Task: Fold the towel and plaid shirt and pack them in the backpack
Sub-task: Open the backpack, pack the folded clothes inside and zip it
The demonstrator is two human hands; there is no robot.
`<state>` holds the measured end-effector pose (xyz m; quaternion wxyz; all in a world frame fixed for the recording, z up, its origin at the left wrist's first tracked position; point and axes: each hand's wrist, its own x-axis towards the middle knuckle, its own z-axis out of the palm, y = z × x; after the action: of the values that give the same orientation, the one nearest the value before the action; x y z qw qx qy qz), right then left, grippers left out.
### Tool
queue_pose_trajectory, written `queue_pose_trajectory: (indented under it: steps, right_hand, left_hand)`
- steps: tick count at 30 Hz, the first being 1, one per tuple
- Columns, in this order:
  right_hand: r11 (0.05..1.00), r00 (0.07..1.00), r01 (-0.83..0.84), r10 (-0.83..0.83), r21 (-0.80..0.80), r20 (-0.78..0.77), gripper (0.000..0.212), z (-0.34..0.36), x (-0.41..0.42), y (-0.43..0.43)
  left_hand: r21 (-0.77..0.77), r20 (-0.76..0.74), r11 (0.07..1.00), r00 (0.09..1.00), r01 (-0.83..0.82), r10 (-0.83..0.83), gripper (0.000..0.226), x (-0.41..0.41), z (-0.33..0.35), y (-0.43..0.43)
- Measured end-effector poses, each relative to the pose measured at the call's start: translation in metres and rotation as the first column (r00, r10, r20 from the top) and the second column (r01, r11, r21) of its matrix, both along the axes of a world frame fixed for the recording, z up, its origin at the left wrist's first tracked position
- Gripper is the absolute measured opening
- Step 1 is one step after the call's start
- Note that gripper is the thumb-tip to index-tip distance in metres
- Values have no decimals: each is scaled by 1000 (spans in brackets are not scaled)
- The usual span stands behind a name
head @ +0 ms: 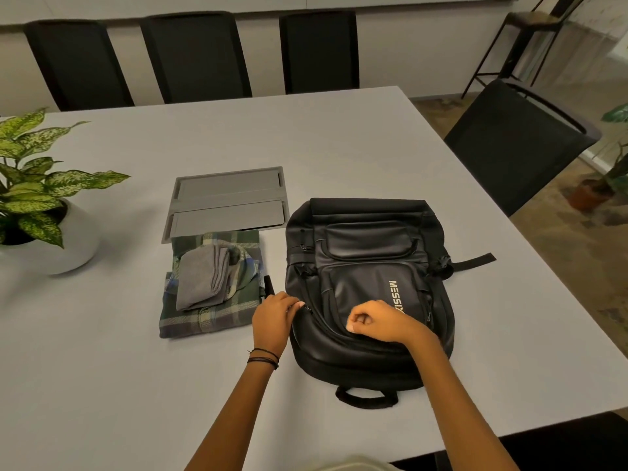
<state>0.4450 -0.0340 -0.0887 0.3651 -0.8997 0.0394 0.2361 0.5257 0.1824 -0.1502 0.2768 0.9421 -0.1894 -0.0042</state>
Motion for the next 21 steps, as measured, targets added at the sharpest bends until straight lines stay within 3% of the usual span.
queue_pose_trajectory:
  steps: [9, 16, 21]
  right_hand:
    - [957, 975, 123, -68, -261, 212, 30, -16, 35, 62]
    - [934, 992, 40, 4, -355, 123, 26, -20, 41, 67]
    - [927, 995, 10, 27, -374, 94, 38, -26, 42, 68]
  left_hand:
    - [-139, -51, 989, 998, -50, 44, 19, -5, -5, 0]
    - [-219, -148, 971, 987, -96, 64, 13, -12, -14, -6]
    - [-214, -150, 975, 988, -64, 32, 15, -15, -23, -6]
